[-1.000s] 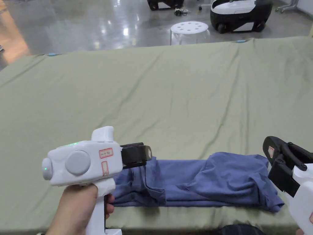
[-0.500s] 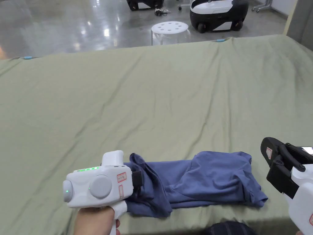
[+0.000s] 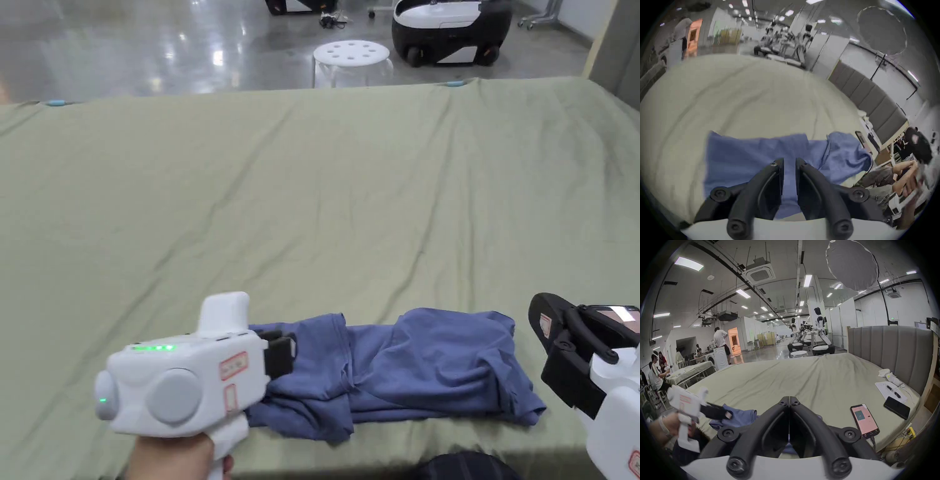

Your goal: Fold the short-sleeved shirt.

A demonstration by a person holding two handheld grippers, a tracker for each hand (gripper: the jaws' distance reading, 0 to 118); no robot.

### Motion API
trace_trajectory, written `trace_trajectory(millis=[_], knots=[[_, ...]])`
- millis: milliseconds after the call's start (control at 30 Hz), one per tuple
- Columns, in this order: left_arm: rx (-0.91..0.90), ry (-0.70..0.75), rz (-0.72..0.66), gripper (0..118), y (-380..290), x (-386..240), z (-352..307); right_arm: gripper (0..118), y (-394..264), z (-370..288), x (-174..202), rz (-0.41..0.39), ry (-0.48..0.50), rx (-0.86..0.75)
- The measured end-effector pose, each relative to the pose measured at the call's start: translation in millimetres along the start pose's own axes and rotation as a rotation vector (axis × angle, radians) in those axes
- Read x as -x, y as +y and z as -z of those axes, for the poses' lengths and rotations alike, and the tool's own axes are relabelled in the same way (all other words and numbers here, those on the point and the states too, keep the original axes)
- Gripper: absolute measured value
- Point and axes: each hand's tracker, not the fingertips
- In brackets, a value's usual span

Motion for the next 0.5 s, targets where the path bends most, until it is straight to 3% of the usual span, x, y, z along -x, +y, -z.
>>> trace_trajectory(millis=[133, 167, 200, 233, 400, 500], knots=[[-0.016, -0.094, -0.209, 20, 7.0, 53.5, -27.2, 4, -1.7, 7.9, 7.3, -0.004, 0.009, 0.021], [-0.010, -0.109, -0.229, 43, 9.2, 65.6, -28.9, 4, -1.6, 10.0, 9.9, 0.001, 0.014, 0.029], [-0.015, -0.106, -0.232, 85, 9.3, 76.7, -32.1, 4, -1.4, 11.8, 12.6, 0.003, 0.018, 0.034], [-0.006, -0.129, -0.258, 112, 8.7, 88.7, -32.9, 4, -1.5, 13.4, 15.0, 0.001, 0.021, 0.038], [0.031, -0.227, -0.390, 112, -5.7, 146.5, -23.8, 4, 2.4, 20.0, 27.4, -0.024, 0.037, 0.054], [0.095, -0.329, -0.584, 111, -25.3, 186.9, -0.4, 4, 5.4, 22.0, 31.8, -0.040, 0.035, 0.053]])
